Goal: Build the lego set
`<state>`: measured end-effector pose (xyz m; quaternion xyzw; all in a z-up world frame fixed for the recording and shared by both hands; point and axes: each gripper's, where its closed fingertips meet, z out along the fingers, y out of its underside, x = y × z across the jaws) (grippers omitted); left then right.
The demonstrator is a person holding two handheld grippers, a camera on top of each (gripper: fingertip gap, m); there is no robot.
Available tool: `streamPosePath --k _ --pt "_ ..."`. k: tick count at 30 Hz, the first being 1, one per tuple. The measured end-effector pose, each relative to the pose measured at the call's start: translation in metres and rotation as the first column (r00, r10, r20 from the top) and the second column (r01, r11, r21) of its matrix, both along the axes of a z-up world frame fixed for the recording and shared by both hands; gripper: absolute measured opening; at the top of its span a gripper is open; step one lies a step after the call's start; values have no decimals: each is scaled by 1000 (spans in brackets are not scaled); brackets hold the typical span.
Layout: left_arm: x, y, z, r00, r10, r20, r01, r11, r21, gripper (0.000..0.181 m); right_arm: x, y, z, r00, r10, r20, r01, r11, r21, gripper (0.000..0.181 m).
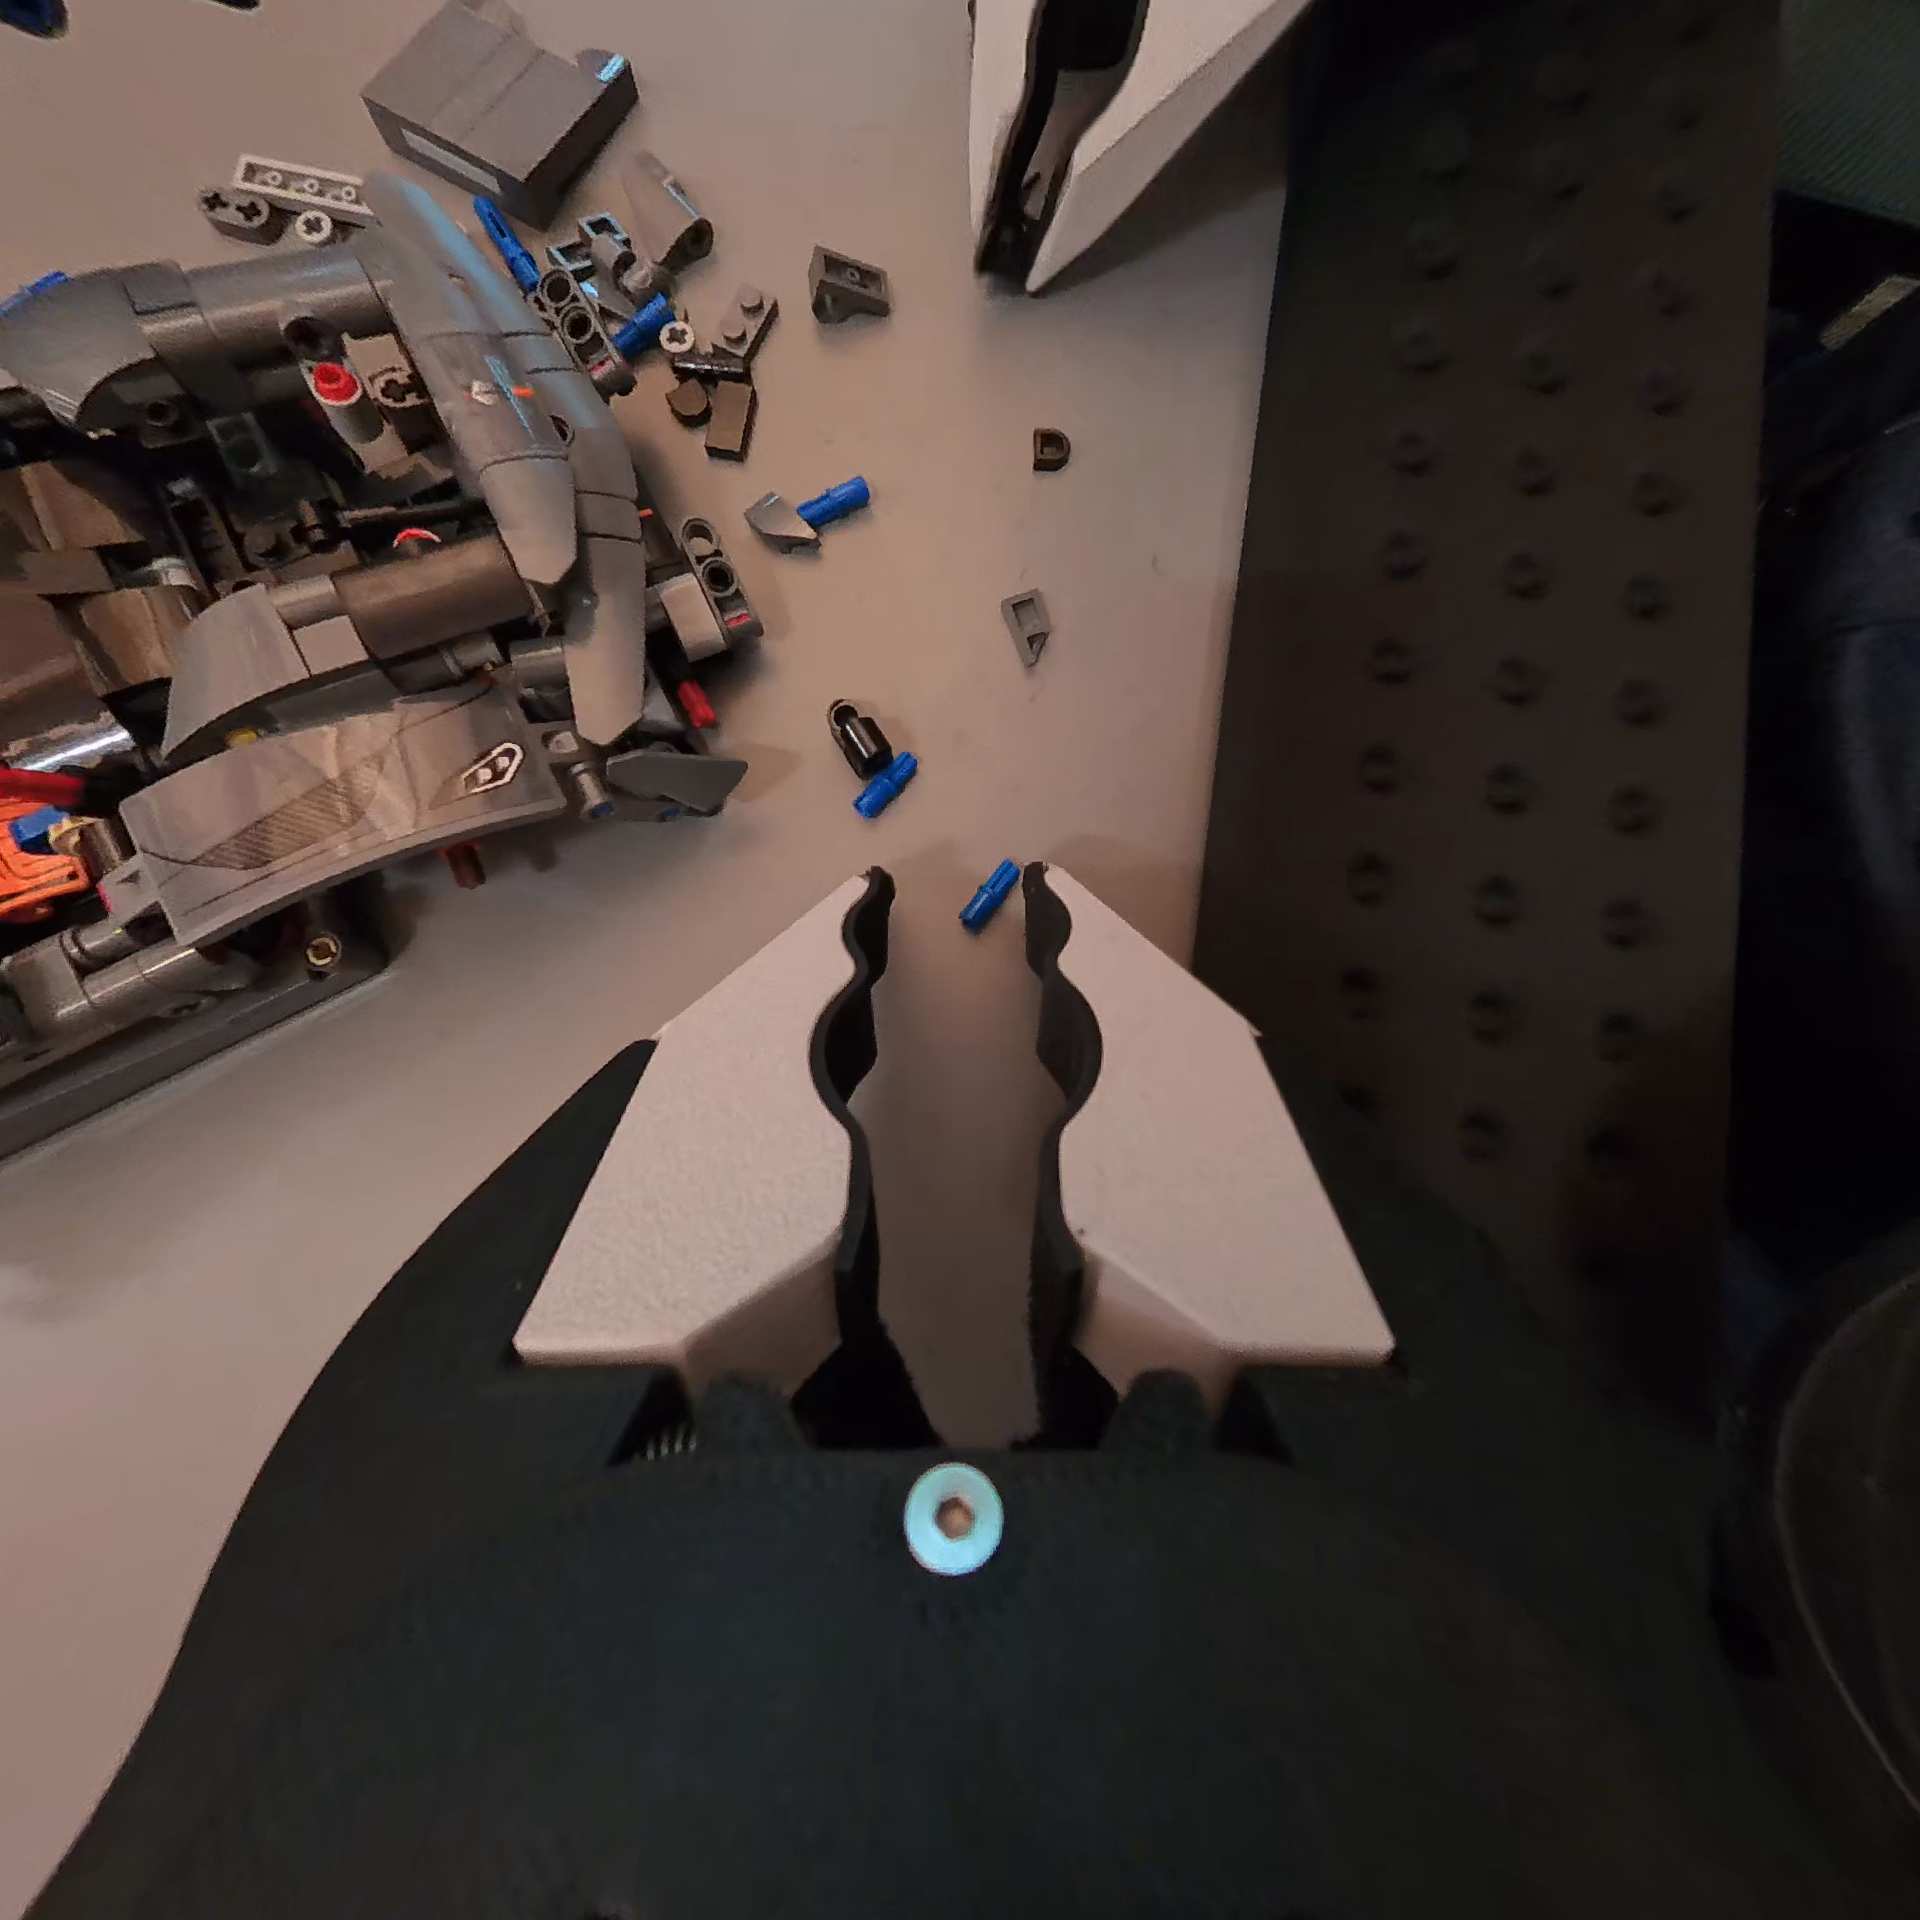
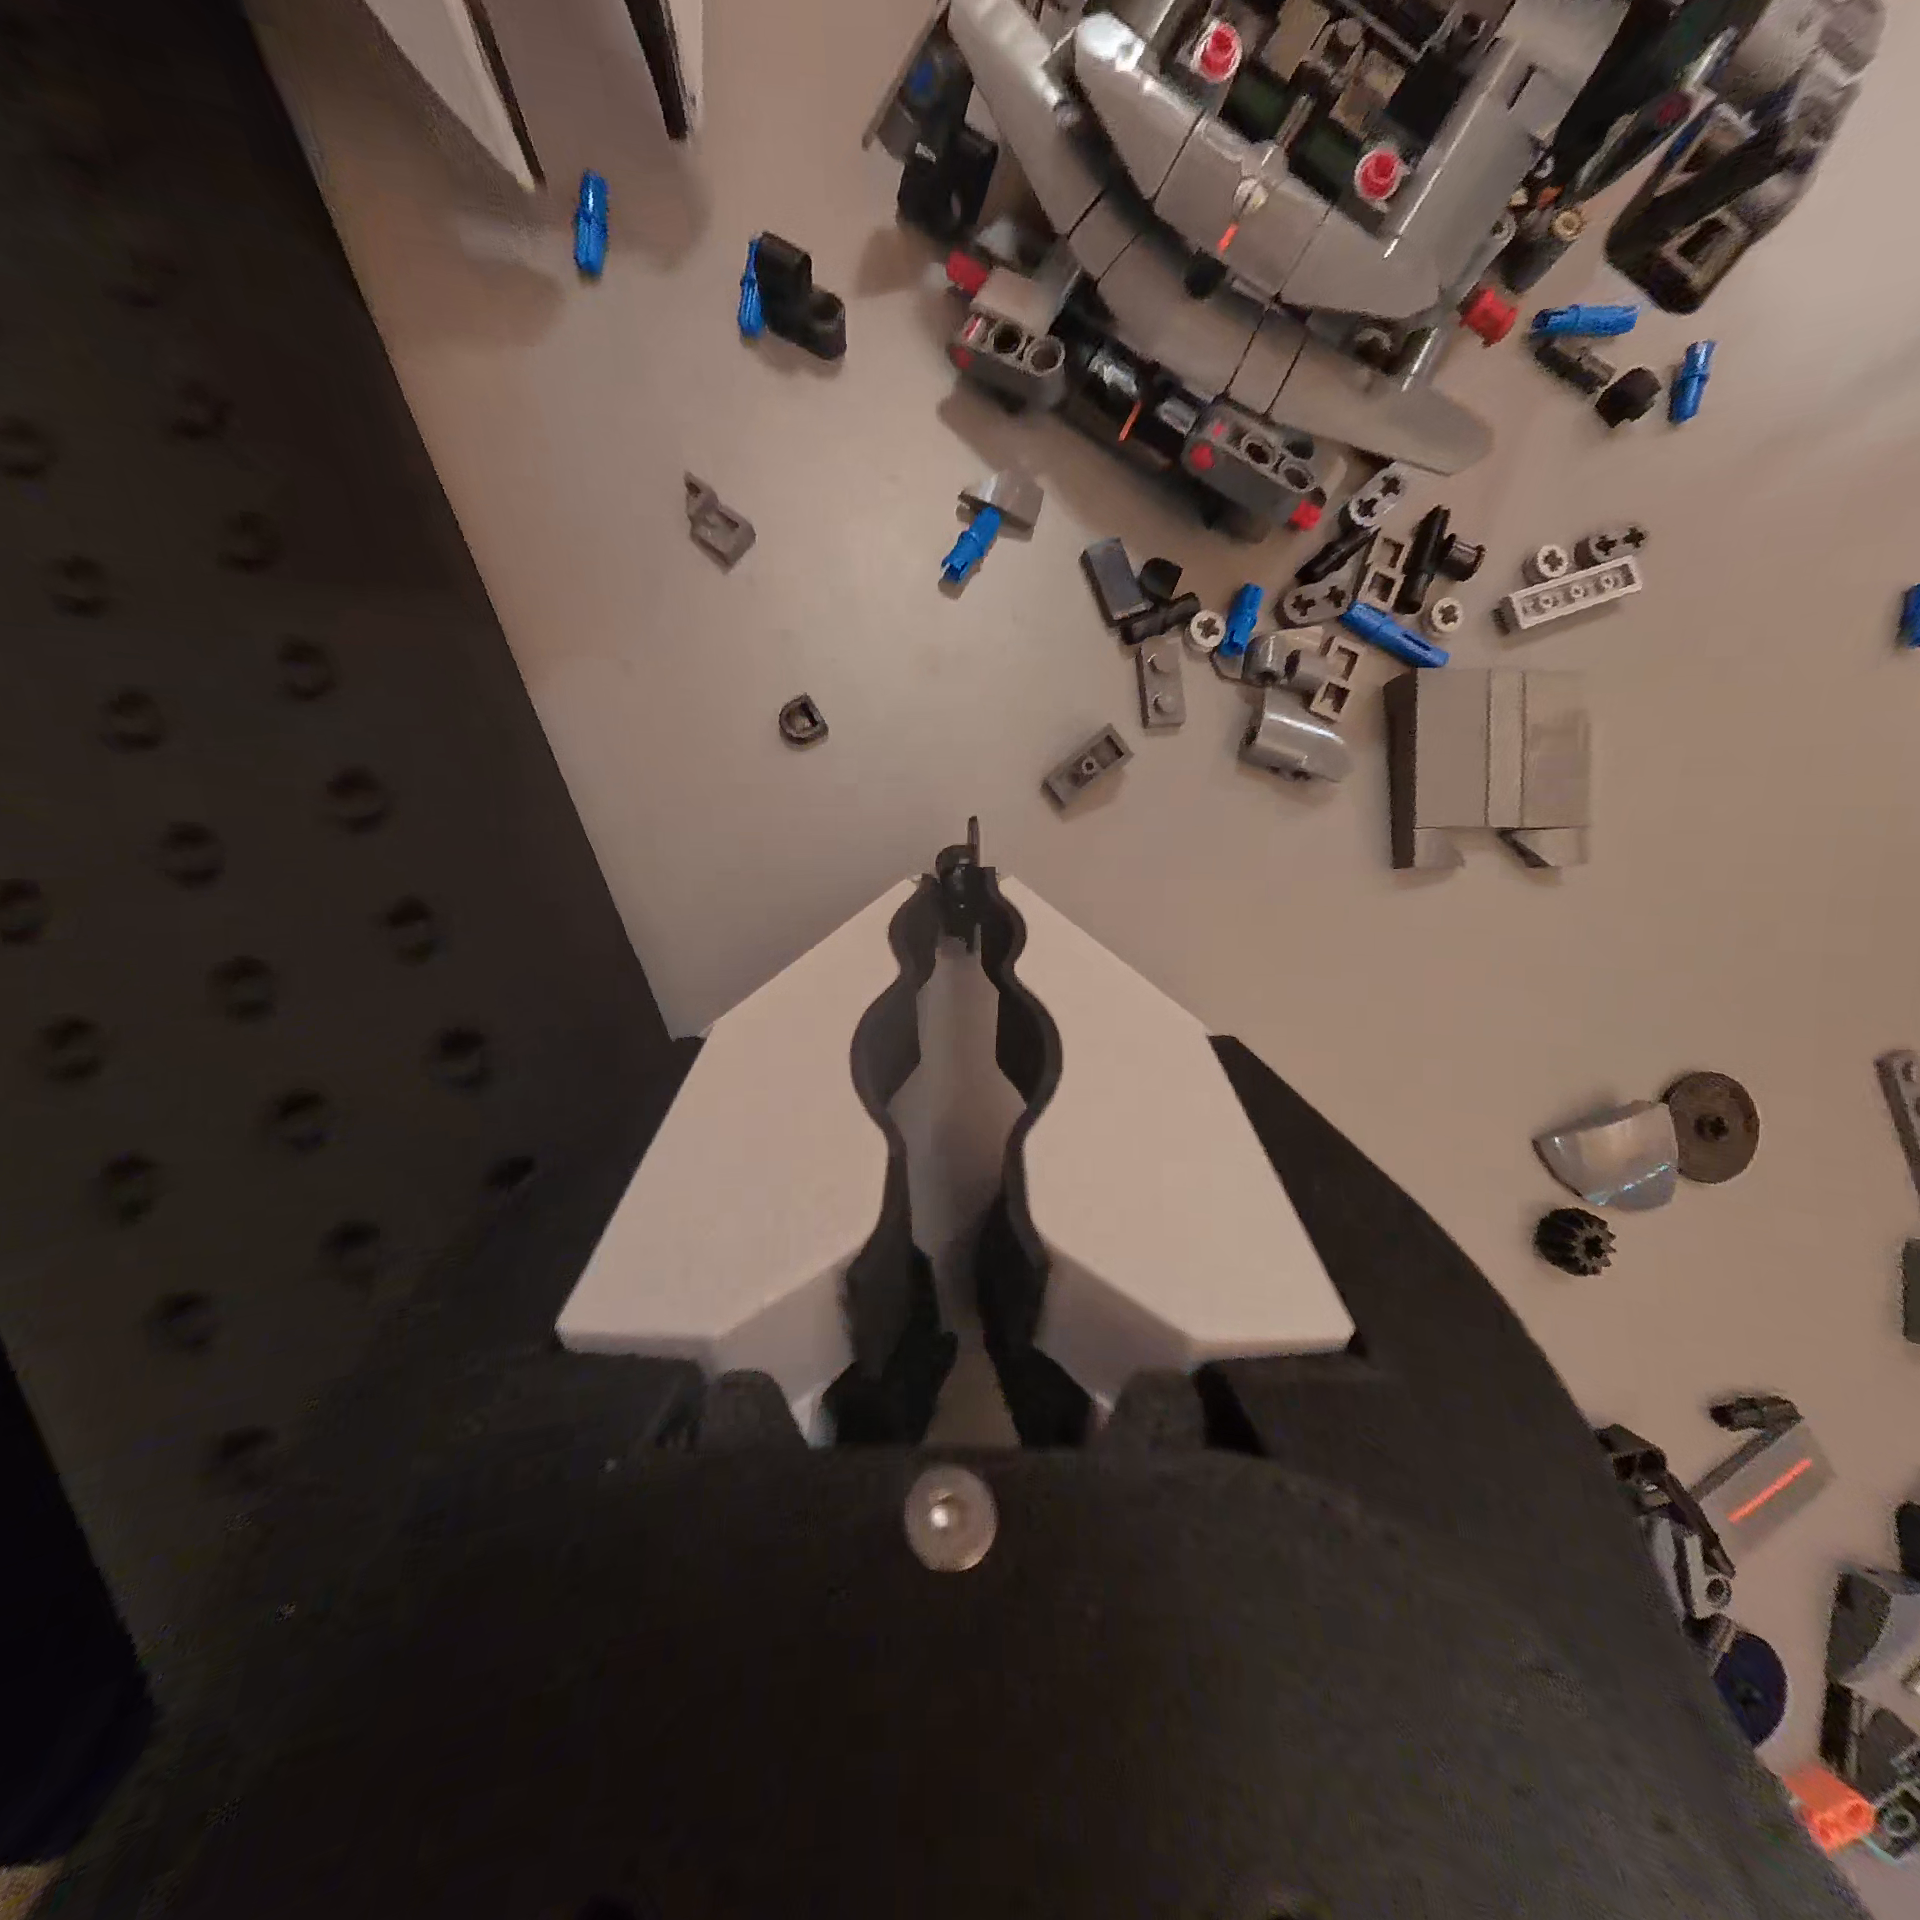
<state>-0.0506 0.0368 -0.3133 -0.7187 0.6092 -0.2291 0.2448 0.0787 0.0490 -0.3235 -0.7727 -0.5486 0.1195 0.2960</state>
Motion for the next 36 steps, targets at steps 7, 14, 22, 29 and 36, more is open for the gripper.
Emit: streamPosePath --k 7,14,22,29,36 --pt "-1 3 1 1000 10 1 -10 1000 13 24 -3 -9 3 999 16 -33 -18 998 -59 17" --pt "-3 9 7 999 31 21 -32 999 28 23 -4 -10 17 995 16 -96 -19 1000 -23 5" --pt "-11 10 12 998 50 27 -51 998 29 23 -4 -10 27 985 -17 -171 8 998 -55 4" --pt "-13 10 11 998 57 25 -57 998 25 22 -5 -13 15 990 -16 -138 3 995 -95 3" --pt "-13 12 11 998 62 26 -63 998 26 22 -5 -11 26 974 -37 -221 13 994 -111 3"
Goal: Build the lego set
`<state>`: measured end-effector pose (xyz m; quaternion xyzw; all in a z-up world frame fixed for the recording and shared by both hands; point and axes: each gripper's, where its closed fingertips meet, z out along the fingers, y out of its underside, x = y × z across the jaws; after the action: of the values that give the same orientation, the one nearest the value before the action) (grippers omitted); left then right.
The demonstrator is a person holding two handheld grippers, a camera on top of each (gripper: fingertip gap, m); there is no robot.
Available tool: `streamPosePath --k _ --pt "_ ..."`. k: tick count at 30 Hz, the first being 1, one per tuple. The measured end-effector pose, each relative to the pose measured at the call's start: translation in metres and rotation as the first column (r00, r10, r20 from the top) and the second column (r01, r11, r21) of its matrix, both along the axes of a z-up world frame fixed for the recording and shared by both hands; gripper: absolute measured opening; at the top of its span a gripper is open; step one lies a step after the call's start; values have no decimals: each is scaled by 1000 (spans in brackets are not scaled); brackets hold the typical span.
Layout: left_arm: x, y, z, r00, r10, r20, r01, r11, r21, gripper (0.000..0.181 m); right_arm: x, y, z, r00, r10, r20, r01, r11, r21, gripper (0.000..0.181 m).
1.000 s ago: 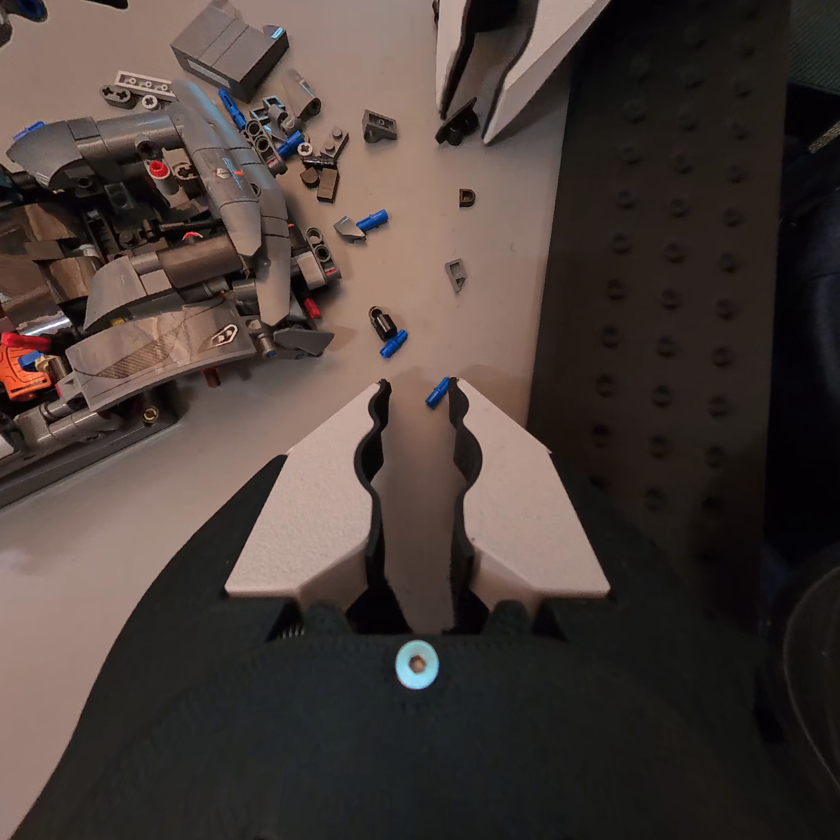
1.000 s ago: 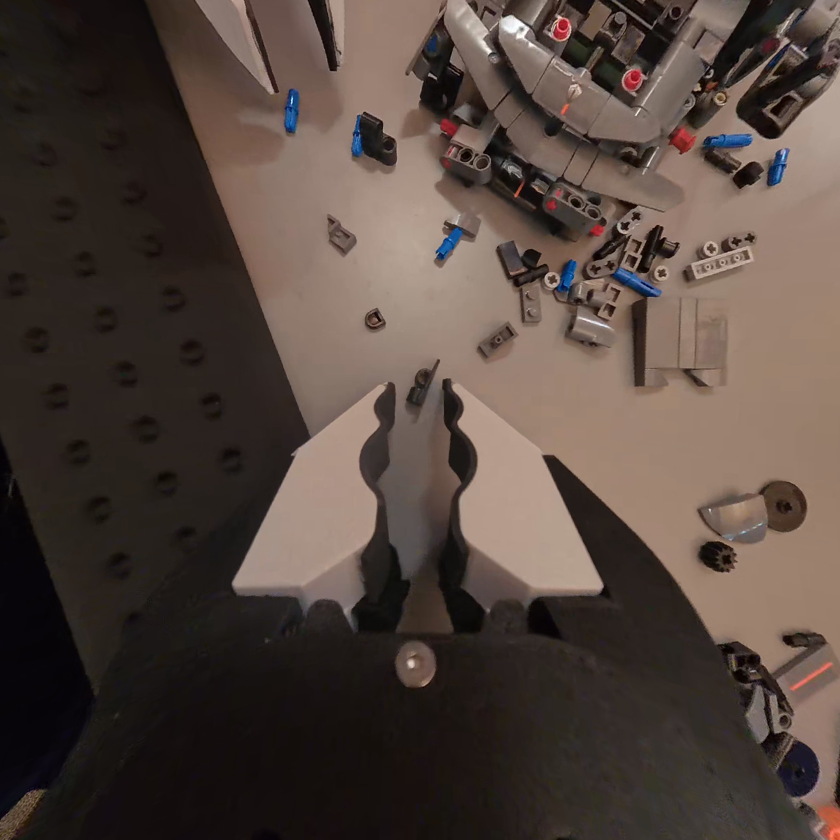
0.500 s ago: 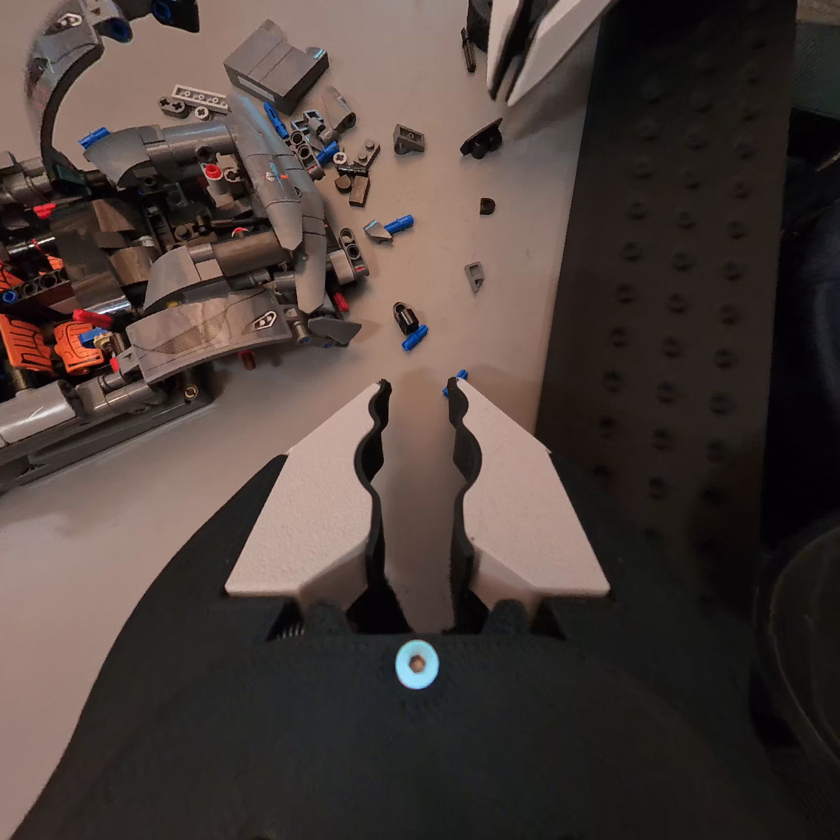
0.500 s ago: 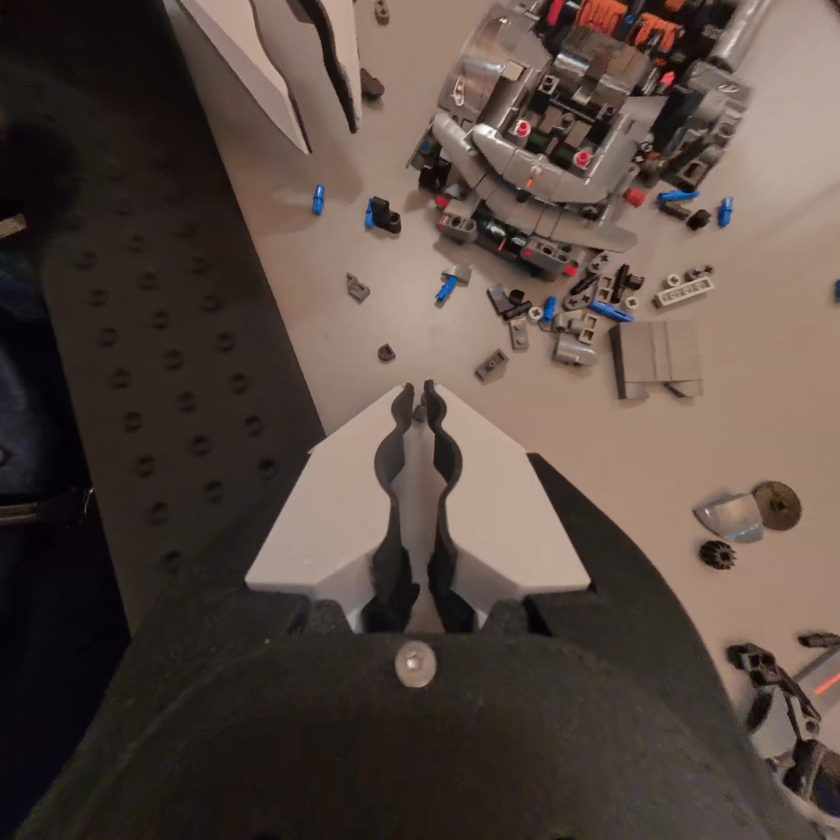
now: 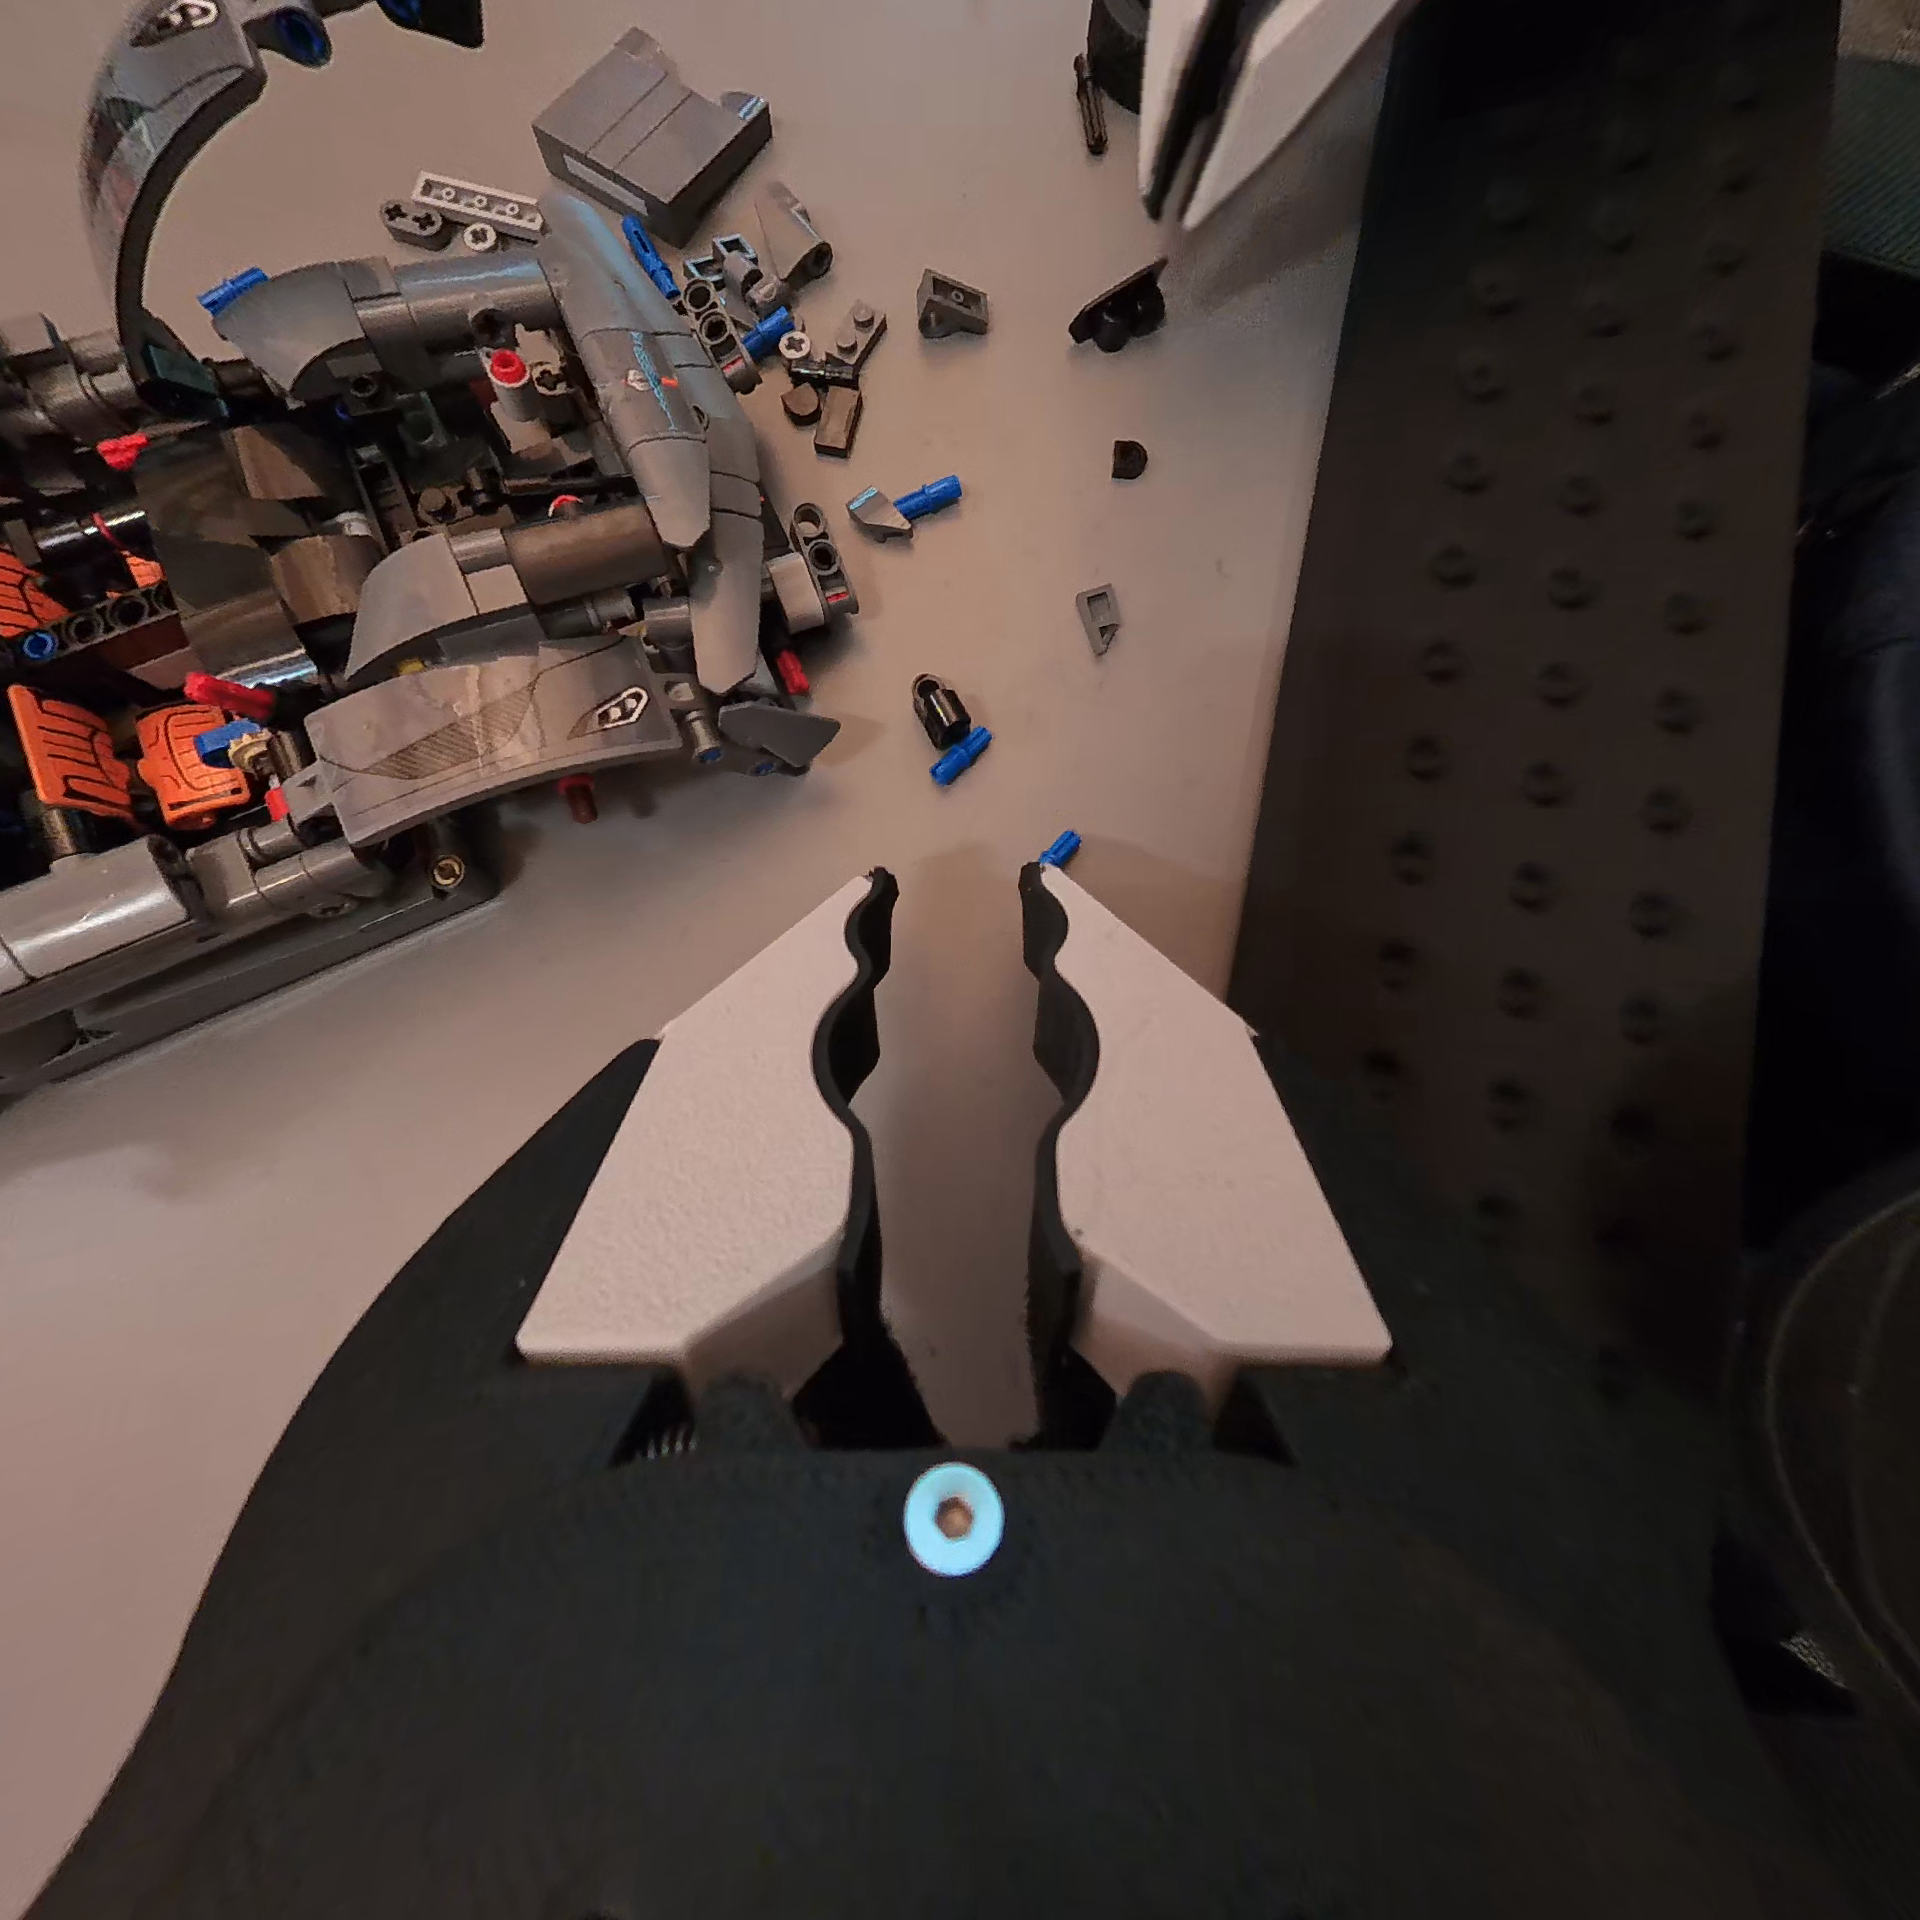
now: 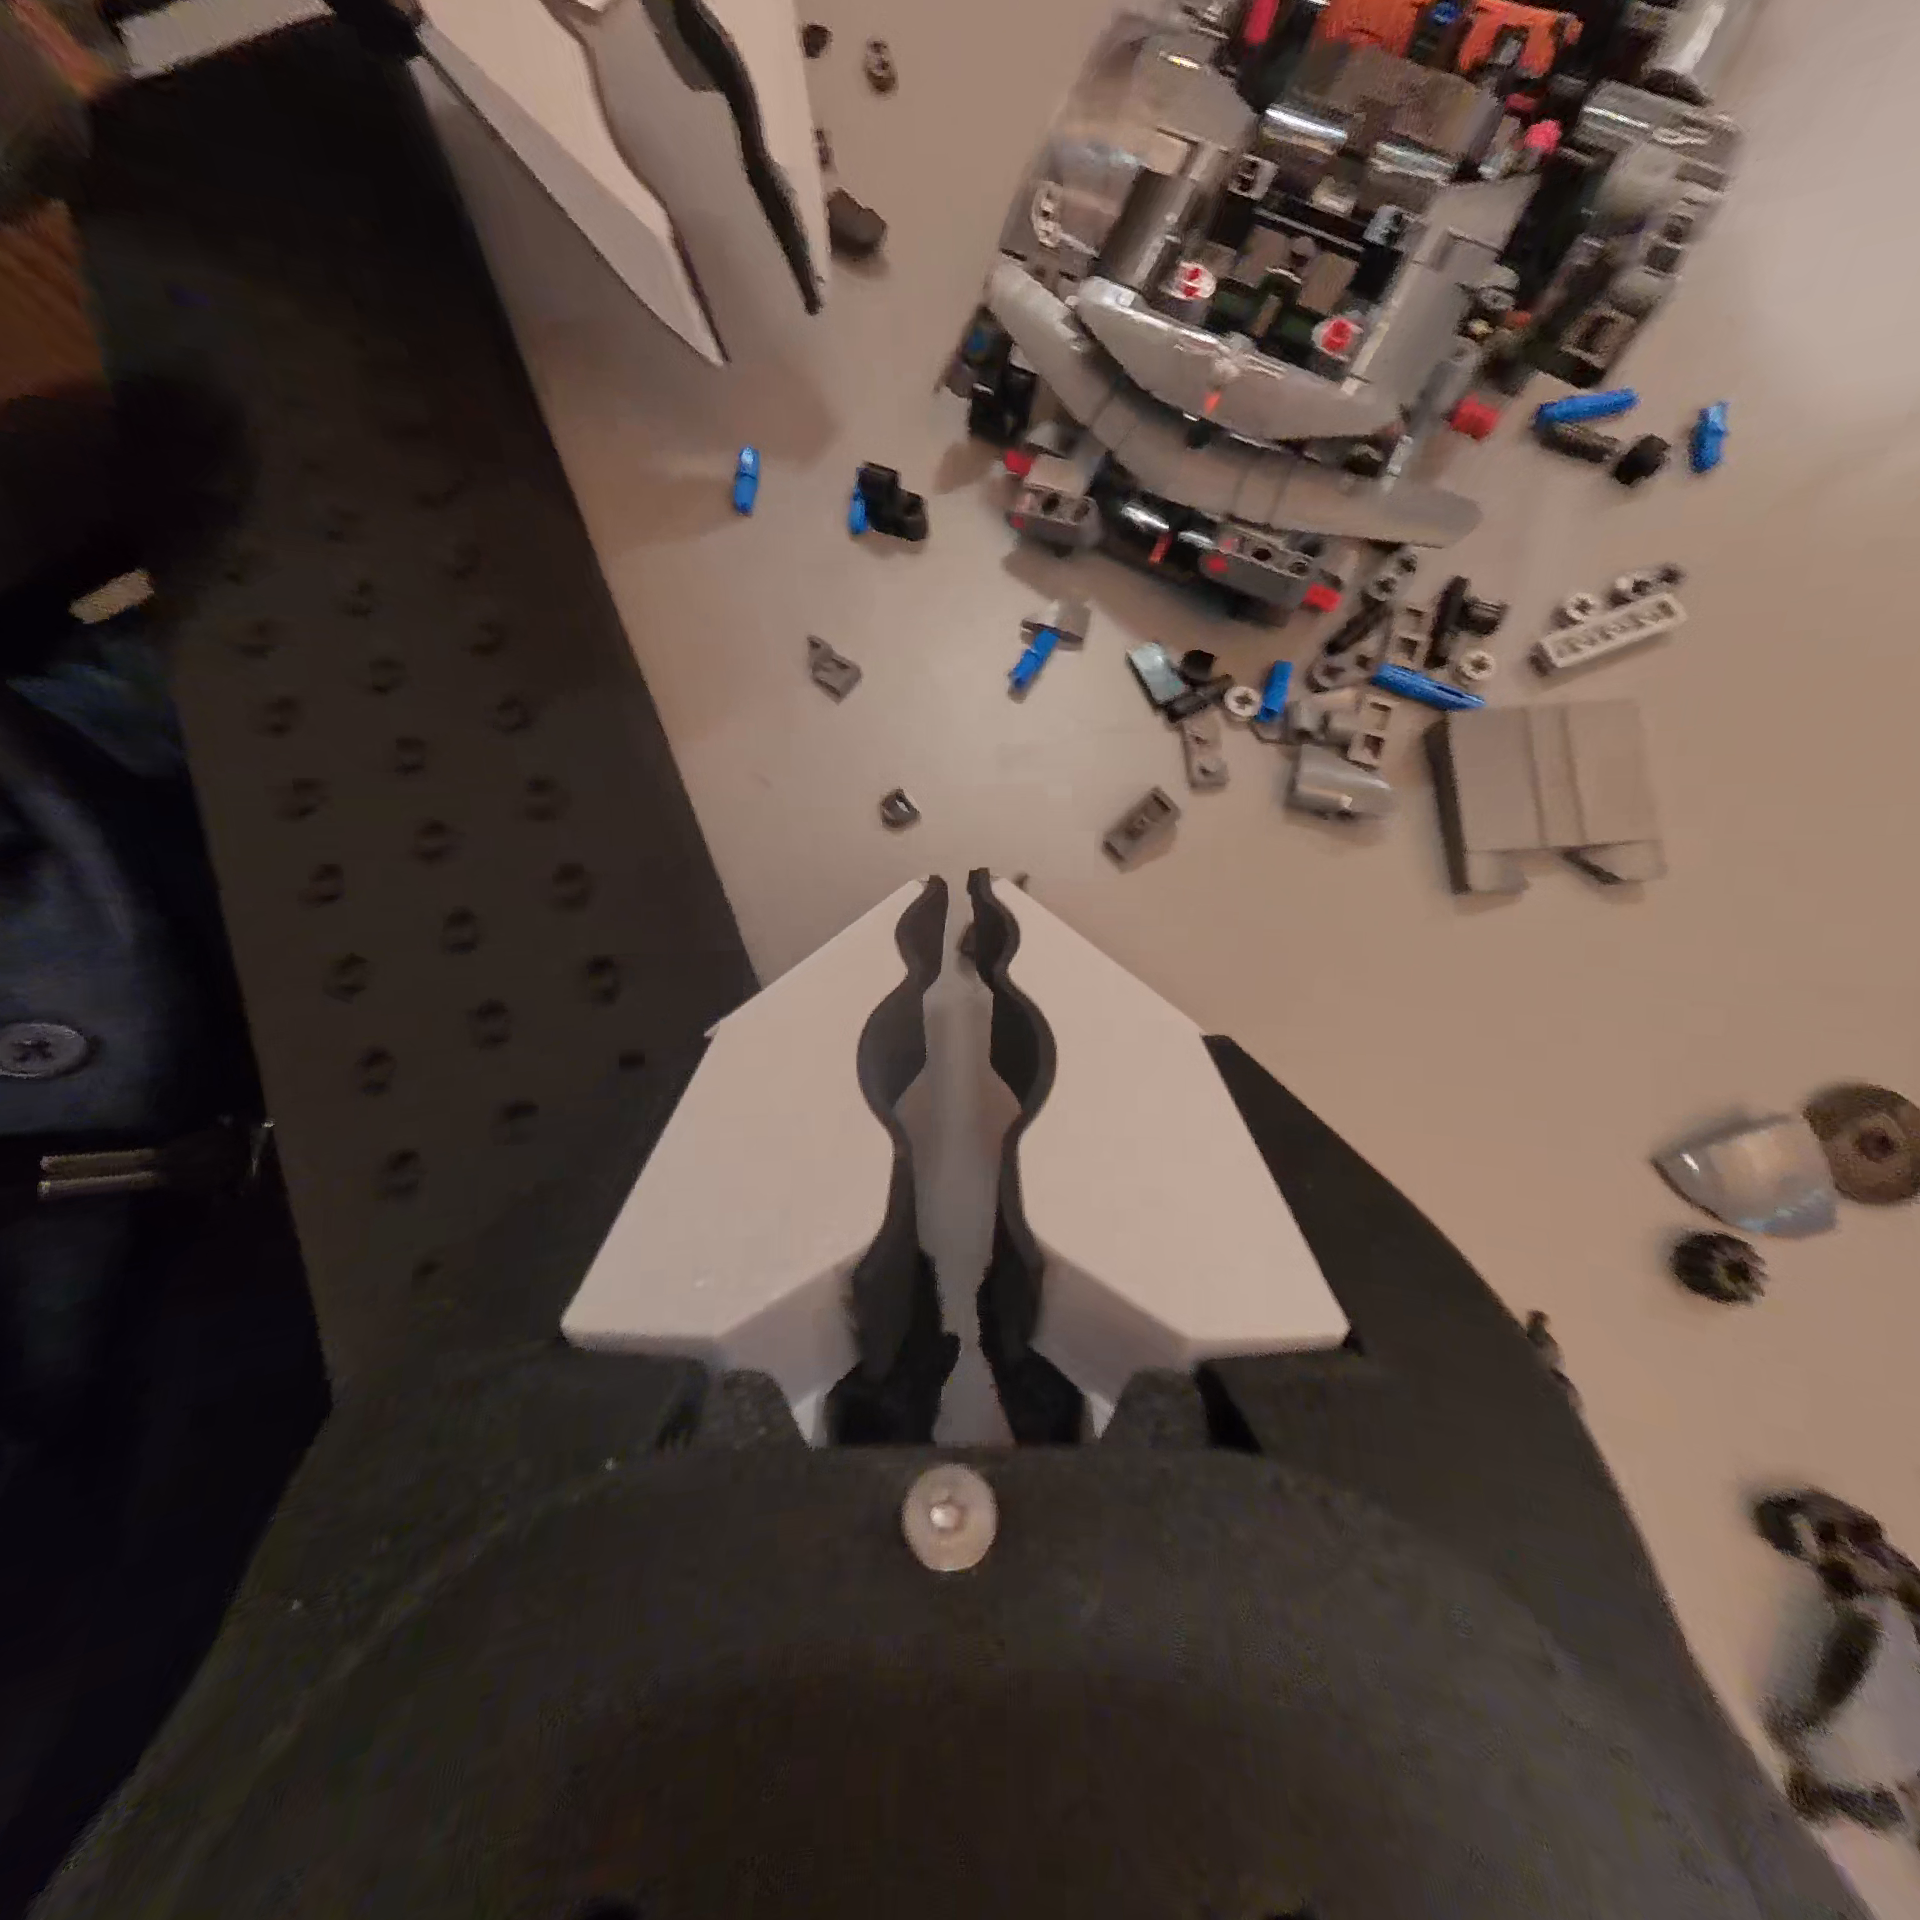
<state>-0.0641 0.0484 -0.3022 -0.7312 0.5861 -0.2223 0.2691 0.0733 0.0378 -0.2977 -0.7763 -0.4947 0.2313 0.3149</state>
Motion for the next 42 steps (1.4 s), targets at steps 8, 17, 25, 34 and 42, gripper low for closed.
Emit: streamPosePath --k 8,17,25,34,42 --pt "1 5 1 1000 11 0 -11 1000 13 23 -3 -8 -17 998 35 43 -33 998 -61 7" --pt "3 27 30 995 66 70 -73 992 105 28 4 26 21 995 -79 -68 80 997 10 11" --pt "46 66 72 999 16 35 -25 962 272 41 18 55 21 980 -180 -83 184 982 41 16" --pt "101 106 61 983 -69 -168 122 937 327 41 27 50 16 960 -203 -191 213 976 33 14" --pt "110 122 34 967 4 -256 92 929 358 31 26 47 23 958 -178 -225 195 979 56 12"
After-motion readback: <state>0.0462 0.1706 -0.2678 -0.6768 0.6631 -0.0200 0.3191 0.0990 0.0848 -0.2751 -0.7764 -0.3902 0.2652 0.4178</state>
